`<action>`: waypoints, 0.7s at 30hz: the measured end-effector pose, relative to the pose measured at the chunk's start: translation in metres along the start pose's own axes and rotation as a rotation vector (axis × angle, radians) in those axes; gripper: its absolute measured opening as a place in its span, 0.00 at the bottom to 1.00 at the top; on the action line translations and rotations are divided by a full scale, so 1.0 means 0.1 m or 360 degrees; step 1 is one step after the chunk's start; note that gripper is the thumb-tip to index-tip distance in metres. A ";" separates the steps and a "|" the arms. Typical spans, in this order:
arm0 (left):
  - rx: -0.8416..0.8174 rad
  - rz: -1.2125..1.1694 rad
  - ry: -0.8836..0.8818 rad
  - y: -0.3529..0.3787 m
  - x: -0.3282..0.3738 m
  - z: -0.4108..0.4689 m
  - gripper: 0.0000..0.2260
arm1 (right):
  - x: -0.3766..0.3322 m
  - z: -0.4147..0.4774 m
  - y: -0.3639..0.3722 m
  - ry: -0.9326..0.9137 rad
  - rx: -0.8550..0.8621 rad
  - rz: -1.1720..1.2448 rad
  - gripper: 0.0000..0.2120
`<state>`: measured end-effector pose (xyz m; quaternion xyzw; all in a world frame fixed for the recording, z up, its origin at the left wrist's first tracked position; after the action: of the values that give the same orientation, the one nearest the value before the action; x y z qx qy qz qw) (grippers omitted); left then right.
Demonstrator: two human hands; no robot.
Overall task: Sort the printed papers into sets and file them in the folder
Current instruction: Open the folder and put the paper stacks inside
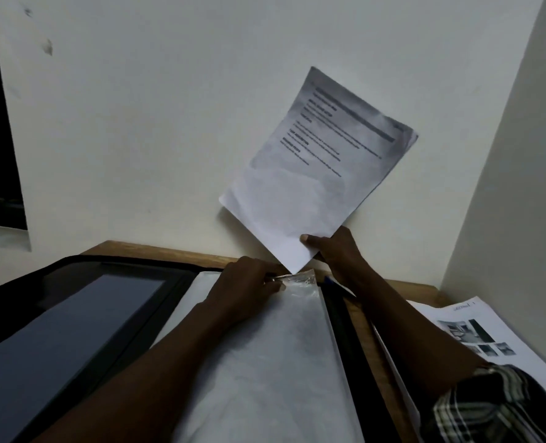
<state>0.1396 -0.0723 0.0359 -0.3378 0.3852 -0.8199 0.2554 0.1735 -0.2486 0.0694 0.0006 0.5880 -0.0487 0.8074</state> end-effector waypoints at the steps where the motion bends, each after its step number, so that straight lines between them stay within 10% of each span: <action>1: 0.0000 -0.0010 -0.0016 0.00 -0.03 0.01 0.14 | 0.03 -0.01 0.00 -0.0005 -0.0046 -0.0036 0.18; 21: -0.0144 -0.0086 -0.0416 -0.26 -0.60 -0.06 0.01 | 0.22 -0.04 -0.08 0.0182 -0.0503 -0.0172 0.13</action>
<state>0.1698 -0.0140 0.0323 -0.4631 0.3761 -0.7572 0.2658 0.1755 -0.2585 0.0481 -0.1553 0.6325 0.0012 0.7588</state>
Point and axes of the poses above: each hand's wrist, its own z-axis towards the middle knuckle, its own y-axis out of the palm, x = y × z, the point moved 6 cm from there along z, towards the middle knuckle, and after that the axes turned 7 degrees about -x, right-handed, at the moved point
